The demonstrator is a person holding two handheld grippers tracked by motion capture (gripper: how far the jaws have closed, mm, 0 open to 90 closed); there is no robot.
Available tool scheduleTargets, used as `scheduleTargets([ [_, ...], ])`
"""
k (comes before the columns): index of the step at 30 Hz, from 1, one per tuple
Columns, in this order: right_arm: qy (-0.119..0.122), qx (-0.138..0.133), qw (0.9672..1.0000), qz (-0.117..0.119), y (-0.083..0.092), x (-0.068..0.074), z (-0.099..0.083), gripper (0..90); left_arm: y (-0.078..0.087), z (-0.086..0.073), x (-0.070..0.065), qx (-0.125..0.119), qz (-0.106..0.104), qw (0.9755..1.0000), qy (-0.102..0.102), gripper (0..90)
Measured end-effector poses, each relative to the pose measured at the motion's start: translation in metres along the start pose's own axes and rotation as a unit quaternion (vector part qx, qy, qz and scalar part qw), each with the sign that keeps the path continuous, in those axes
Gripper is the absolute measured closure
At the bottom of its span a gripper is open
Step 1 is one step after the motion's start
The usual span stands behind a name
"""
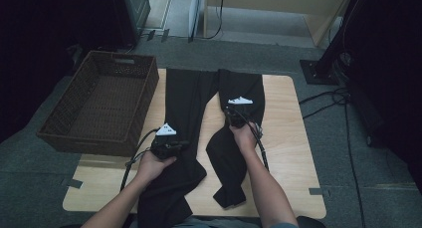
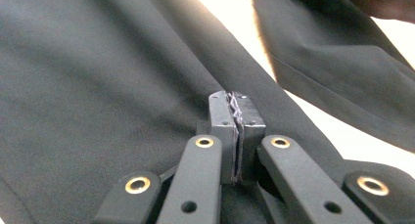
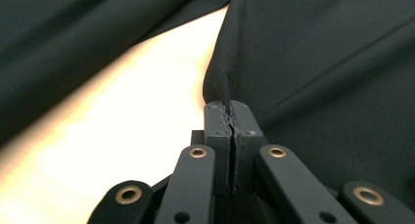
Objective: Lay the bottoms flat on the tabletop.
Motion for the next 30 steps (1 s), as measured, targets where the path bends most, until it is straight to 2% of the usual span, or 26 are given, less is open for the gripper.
scheduleTargets([
  [2,-0.005,0.018,0.9992,0.034,0.011,0.005,-0.007,89.0,-0.001,0.001,0.004,0.002,-0.001,1.0000,0.005,87.2],
  [4,0.015,0.025,0.9982,0.053,0.024,0.012,-0.019,89.1,-0.003,0.004,0.006,0.010,-0.004,0.9999,0.003,82.6],
  [6,0.030,0.024,0.9973,0.062,0.037,0.016,-0.031,89.1,-0.003,0.010,0.008,0.006,-0.007,1.0000,0.003,76.1],
  [9,0.030,0.024,0.9960,0.081,0.051,0.017,-0.045,89.2,-0.002,0.024,0.012,0.010,-0.011,0.9999,0.002,68.2],
  [13,0.038,0.031,0.9944,0.093,0.065,0.019,-0.056,89.2,-0.005,0.044,0.021,0.000,0.002,0.9999,0.013,57.5],
  [16,0.044,0.037,0.9934,0.099,0.073,0.022,-0.063,89.1,-0.015,0.060,0.032,0.003,0.018,0.9997,0.016,50.9],
  [18,0.035,0.036,0.9931,0.106,0.079,0.023,-0.068,89.1,-0.025,0.069,0.041,0.004,0.031,0.9994,0.018,48.9],
  [20,0.038,0.040,0.9919,0.114,0.085,0.024,-0.074,89.2,-0.035,0.075,0.051,0.009,0.046,0.9985,0.027,46.9],
  [25,0.061,0.047,0.9877,0.136,0.100,0.034,-0.088,89.1,-0.053,0.081,0.068,0.017,0.066,0.9967,0.045,45.2],
  [26,0.062,0.049,0.9871,0.140,0.103,0.035,-0.091,89.2,-0.055,0.080,0.070,0.020,0.070,0.9964,0.043,45.2],
  [28,0.062,0.053,0.9857,0.148,0.108,0.039,-0.095,89.1,-0.058,0.079,0.070,0.010,0.078,0.9963,0.034,45.9],
  [29,0.064,0.055,0.9853,0.148,0.111,0.041,-0.098,89.1,-0.059,0.079,0.070,0.009,0.077,0.9965,0.031,47.8],
  [30,0.067,0.054,0.9853,0.148,0.113,0.042,-0.100,88.8,-0.060,0.078,0.069,0.006,0.074,0.9971,0.019,52.2],
])
Point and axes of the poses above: each handheld gripper's, and its own axes: y roughly backward along the jaws, z roughly out of its top, x roughly to its left, the point moved 2 cm from there along -y, roughly forward along the jaws
